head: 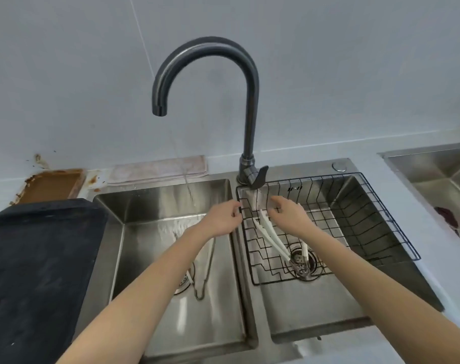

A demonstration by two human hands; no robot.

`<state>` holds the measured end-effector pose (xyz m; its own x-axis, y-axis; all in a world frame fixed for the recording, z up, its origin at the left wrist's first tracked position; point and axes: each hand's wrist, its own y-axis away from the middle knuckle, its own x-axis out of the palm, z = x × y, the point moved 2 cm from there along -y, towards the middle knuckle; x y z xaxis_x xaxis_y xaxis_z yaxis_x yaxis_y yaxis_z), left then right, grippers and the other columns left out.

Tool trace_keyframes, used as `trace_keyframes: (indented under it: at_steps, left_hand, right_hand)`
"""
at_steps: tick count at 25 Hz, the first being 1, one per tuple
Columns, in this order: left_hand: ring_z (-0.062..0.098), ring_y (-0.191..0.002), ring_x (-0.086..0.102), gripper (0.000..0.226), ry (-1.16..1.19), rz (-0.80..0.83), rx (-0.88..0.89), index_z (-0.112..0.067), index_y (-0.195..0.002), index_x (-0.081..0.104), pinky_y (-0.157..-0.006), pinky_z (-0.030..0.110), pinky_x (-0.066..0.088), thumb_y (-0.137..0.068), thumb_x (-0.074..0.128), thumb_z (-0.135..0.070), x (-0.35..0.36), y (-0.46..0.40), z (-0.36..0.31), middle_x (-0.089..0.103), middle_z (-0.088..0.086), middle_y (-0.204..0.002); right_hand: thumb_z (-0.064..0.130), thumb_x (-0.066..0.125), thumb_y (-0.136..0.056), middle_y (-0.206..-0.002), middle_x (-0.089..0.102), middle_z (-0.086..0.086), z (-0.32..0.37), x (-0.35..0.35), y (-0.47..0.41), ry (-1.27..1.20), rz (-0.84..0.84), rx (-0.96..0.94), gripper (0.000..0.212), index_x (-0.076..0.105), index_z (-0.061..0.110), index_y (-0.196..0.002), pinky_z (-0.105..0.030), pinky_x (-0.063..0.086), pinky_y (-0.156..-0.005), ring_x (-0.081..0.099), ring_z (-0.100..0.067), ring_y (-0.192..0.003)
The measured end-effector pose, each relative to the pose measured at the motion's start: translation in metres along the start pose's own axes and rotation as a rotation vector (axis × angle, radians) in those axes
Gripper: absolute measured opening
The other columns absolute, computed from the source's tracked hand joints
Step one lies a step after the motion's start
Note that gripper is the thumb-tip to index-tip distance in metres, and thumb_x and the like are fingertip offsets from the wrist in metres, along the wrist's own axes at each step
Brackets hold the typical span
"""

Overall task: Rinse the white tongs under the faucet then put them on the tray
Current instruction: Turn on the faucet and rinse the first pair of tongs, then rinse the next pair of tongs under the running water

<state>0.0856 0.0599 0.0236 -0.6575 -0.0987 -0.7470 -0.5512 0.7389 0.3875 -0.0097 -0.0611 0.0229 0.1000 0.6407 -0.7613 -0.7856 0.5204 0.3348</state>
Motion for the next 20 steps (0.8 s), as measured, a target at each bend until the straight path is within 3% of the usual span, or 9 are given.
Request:
trace_keyframes:
  at_steps: [3,8,11,13,17,20]
  left_hand:
    - [0.028,-0.123,0.050,0.045,-0.008,0.035,0.001,-0.006,-0.139,0.037,-0.098,0.028,0.039,-0.095,0.037,-0.017,0.025,-0.009,-0.020,0.052,0.015,-0.136]
    - [0.027,-0.111,0.056,0.043,0.024,0.139,-0.054,-0.005,-0.135,0.039,-0.091,0.031,0.043,-0.096,0.038,-0.022,0.069,-0.020,-0.038,0.056,0.015,-0.127]
    - [0.019,-0.082,0.055,0.043,0.081,0.175,-0.125,-0.003,-0.133,0.039,-0.080,0.031,0.047,-0.095,0.039,-0.024,0.090,-0.025,-0.038,0.061,0.008,-0.092]
    - [0.019,-0.074,0.051,0.040,0.100,0.155,-0.157,0.000,-0.127,0.043,-0.076,0.032,0.047,-0.096,0.038,-0.024,0.097,-0.030,-0.038,0.049,-0.001,-0.068]
    - [0.026,-0.084,0.055,0.028,0.164,0.108,-0.208,0.001,-0.110,0.050,-0.073,0.029,0.042,-0.094,0.041,-0.021,0.096,-0.031,-0.041,0.053,0.002,-0.072]
    - [0.020,-0.083,0.054,0.034,0.268,0.089,-0.249,-0.001,-0.121,0.047,-0.073,0.024,0.041,-0.093,0.041,-0.018,0.094,-0.028,-0.045,0.053,0.002,-0.075]
  right_hand:
    - [0.021,0.042,-0.095,-0.145,0.043,-0.016,-0.036,-0.008,-0.004,0.014,0.008,0.077,0.052,0.030,0.010,-0.144,-0.030,0.042,-0.094,0.053,-0.029,-0.121]
    - [0.023,0.048,-0.091,-0.144,0.031,-0.022,-0.078,-0.001,-0.010,0.074,0.087,0.226,0.059,0.026,0.007,-0.143,-0.037,0.044,-0.094,0.051,-0.034,-0.118]
    - [0.024,0.051,-0.090,-0.141,0.030,-0.022,-0.089,0.005,-0.012,0.070,0.116,0.272,0.059,0.026,0.005,-0.141,-0.036,0.045,-0.091,0.051,-0.035,-0.115]
    - [0.023,0.052,-0.089,-0.140,0.034,-0.022,-0.094,0.008,-0.014,0.056,0.138,0.272,0.059,0.026,0.005,-0.140,-0.033,0.043,-0.086,0.051,-0.034,-0.116]
    - [0.019,0.050,-0.089,-0.131,0.045,-0.022,-0.093,0.011,-0.016,0.049,0.110,0.231,0.050,0.034,0.002,-0.133,-0.029,0.039,-0.073,0.053,-0.032,-0.110]
    - [0.019,0.048,-0.089,-0.129,0.045,-0.022,-0.091,0.012,-0.013,-0.015,0.068,0.214,0.049,0.036,0.003,-0.134,-0.031,0.043,-0.076,0.055,-0.031,-0.106]
